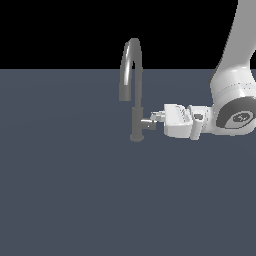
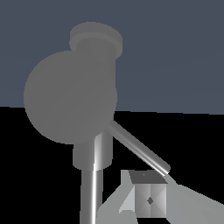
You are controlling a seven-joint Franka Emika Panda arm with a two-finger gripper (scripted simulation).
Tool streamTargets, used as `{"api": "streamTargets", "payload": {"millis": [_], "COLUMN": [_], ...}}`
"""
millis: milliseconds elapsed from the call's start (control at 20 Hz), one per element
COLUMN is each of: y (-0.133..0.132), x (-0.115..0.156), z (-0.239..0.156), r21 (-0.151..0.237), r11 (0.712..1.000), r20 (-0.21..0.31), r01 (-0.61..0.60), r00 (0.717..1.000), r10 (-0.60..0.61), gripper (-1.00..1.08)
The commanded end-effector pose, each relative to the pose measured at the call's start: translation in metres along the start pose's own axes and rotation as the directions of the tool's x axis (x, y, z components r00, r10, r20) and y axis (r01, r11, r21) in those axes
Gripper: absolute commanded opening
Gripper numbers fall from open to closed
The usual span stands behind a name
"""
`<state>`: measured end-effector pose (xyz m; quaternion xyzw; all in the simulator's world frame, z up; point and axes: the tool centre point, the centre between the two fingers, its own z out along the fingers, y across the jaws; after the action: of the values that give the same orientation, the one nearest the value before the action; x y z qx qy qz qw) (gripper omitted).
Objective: Turn on the faucet by rotating a designated handle.
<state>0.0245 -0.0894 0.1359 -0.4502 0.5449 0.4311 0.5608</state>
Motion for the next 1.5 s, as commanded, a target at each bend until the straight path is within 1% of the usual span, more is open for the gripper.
{"api": "streamTargets", "payload": {"millis": [0,100,150,200,650,700,750,1350,1400,1450], "y": [0.014,0.022,0.022,0.009,0.024,0.024,0.012,0.008,0.008,-0.003], "x": [0.022,0.034,0.034,0.012,0.071,0.071,0.044,0.097,0.097,0.062], "z": [0.0,0.0,0.0,0.0,0.0,0.0,0.0,0.0,0.0,-0.004], "r21": [0.0,-0.001,-0.001,-0.002,-0.002,-0.002,-0.004,-0.002,-0.002,-0.011], "r11": [1.0,1.0,1.0,1.0,1.0,1.0,1.0,1.0,1.0,1.0], "r20": [-0.001,-0.001,-0.001,0.003,-0.001,-0.001,0.007,0.0,0.0,0.016], "r01": [-0.022,-0.029,-0.029,0.007,-0.03,-0.03,0.012,-0.029,-0.029,0.025], "r00": [1.0,1.0,1.0,1.0,1.0,1.0,1.0,1.0,1.0,1.0], "r10": [0.022,0.029,0.029,-0.007,0.03,0.03,-0.012,0.029,0.029,-0.025], "gripper": [-1.0,-1.0,-1.0,-1.0,-1.0,-1.0,-1.0,-1.0,-1.0,-1.0]}}
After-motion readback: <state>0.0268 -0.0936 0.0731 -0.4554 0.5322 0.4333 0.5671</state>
